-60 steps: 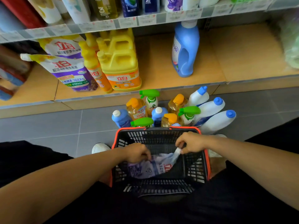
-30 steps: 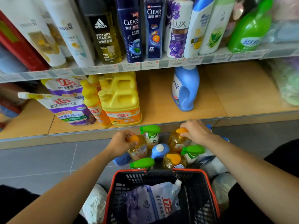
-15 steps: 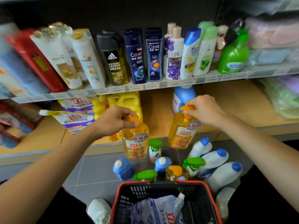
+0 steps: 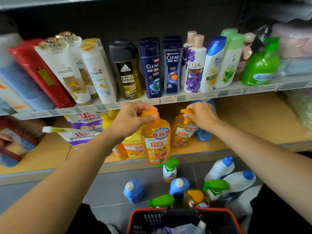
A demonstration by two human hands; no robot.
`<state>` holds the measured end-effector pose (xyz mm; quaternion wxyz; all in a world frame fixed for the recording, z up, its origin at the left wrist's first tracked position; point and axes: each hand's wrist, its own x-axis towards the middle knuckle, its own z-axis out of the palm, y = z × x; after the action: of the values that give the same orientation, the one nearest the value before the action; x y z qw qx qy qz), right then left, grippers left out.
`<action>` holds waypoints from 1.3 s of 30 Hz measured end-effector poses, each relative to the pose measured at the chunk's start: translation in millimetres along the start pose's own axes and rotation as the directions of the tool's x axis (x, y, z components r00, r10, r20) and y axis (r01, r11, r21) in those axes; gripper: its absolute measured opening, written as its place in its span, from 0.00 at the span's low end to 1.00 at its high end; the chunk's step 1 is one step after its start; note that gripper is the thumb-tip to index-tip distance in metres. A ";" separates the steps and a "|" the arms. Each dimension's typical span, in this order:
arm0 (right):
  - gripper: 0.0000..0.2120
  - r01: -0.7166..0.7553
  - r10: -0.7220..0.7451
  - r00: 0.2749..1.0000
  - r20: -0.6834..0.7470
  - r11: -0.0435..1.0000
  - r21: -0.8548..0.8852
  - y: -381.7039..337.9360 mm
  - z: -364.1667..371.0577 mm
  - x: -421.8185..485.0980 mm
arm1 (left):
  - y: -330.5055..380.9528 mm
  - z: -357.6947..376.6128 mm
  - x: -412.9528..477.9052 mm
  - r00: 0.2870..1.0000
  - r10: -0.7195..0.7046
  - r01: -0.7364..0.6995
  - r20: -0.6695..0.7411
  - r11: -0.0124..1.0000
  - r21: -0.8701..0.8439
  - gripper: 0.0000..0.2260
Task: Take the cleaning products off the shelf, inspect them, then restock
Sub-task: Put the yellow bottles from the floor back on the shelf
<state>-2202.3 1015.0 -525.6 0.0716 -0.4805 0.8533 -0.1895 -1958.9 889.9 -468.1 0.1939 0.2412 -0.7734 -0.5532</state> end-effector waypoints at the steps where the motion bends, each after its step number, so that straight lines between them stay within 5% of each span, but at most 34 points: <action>1: 0.12 -0.004 0.005 1.000 -0.026 1.000 0.006 0.3 4.1 5.1 | -2.3 1.2 2.6 1.000 -0.002 0.002 0.003 1.000 0.004 0.07; 9: 0.21 -0.152 0.133 0.988 0.073 0.879 0.452 29.4 42.0 13.7 | -10.6 27.0 19.0 0.999 -0.018 0.016 0.049 0.999 0.051 0.09; 13: 0.30 -0.375 0.330 0.921 0.207 0.606 0.701 54.6 64.1 -3.1 | -7.7 38.5 26.0 0.998 0.004 -0.007 0.067 0.999 0.046 0.08; 15: 0.34 -0.448 0.282 0.894 0.349 0.513 0.732 57.8 75.1 -13.2 | -6.7 42.3 29.1 0.998 0.016 -0.018 0.055 0.999 0.044 0.08; 23: 0.33 -0.517 0.236 0.855 0.462 0.324 0.792 56.5 79.1 13.0 | -10.3 52.7 41.6 0.999 0.038 -0.039 -0.039 0.999 -0.012 0.09; 27: 0.35 -0.538 0.152 0.841 0.519 0.333 0.774 58.5 76.2 11.7 | -12.9 54.9 49.1 0.998 0.042 -0.044 -0.054 0.999 -0.025 0.08; 30: 0.32 -0.479 0.230 0.877 0.422 0.470 0.741 60.6 75.1 -4.8 | -16.6 59.8 53.3 0.997 0.062 -0.062 -0.053 0.998 -0.013 0.08; 34: 0.31 -0.444 0.052 0.865 0.499 0.543 0.713 45.1 82.7 -28.5 | -25.6 70.2 58.1 0.999 0.048 -0.049 -0.022 0.998 -0.025 0.10; 39: 0.30 -0.360 0.195 0.933 0.303 0.513 0.779 35.2 98.5 -32.9 | -38.3 80.3 60.4 0.998 0.062 -0.063 0.031 0.997 0.042 0.10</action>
<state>-2183.0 1034.2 -631.8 0.3920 -0.2620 0.7207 -0.5081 -2047.2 905.1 -527.6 0.1943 0.2129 -0.7950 -0.5337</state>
